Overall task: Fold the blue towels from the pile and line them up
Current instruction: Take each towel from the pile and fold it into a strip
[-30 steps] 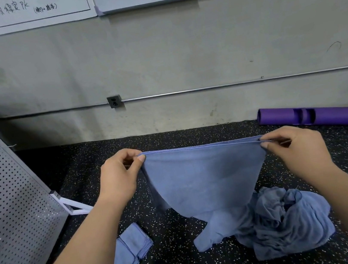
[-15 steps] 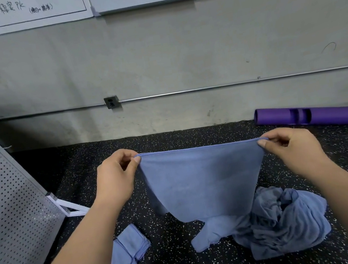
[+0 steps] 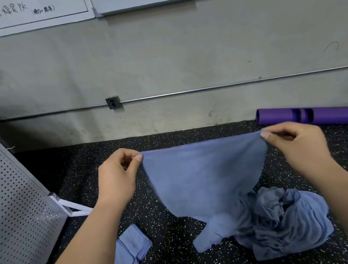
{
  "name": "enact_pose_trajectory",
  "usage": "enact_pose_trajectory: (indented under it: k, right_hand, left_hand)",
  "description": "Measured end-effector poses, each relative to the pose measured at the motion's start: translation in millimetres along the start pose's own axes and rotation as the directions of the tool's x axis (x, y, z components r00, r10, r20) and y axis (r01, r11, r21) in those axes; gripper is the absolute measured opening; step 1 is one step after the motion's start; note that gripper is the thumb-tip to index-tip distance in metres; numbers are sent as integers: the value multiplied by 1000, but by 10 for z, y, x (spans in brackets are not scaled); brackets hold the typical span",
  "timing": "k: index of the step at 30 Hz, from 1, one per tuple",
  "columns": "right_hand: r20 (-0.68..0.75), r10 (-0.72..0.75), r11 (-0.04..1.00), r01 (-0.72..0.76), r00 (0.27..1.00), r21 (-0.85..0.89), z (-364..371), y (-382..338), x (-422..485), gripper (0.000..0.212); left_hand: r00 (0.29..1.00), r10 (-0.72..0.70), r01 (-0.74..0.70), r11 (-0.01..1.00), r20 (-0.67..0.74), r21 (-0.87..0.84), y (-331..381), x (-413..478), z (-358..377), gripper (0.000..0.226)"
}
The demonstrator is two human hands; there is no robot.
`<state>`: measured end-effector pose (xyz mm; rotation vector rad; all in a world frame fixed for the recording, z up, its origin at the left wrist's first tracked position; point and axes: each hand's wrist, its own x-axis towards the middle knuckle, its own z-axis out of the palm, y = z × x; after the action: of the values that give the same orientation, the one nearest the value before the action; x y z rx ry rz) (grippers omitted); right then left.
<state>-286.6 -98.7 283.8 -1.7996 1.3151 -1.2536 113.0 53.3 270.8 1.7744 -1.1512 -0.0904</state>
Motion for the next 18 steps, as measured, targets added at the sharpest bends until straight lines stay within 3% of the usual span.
enact_pose_trajectory:
  k: [4,8,11,15,18]
  right_hand:
    - [40,30,995,-26,999,-94,0,-9,1,7]
    - [-116,22,999,-19,993,29,-7,-53,14,9]
    - [10,41,993,-40,999,-115,9,-65,-14,6]
    - [-99,39,999,-38,994,13,7,-74,-12,7]
    - [7,89,994,-89,996,-58,40,-67,-19,8]
  left_hand:
    - [1000,-5,5,1000,24,21,-31,8,-11,11]
    - [1000,-17,17,1000,13,14,2,-4,-11,9]
    - [999,-30,29,999,36,33,-5,4,-4,8]
    - [999,-42,40,998,31,49,2,-4,-10,8]
    - [999,-34,32,998,26,60,-12,-8,-9,8]
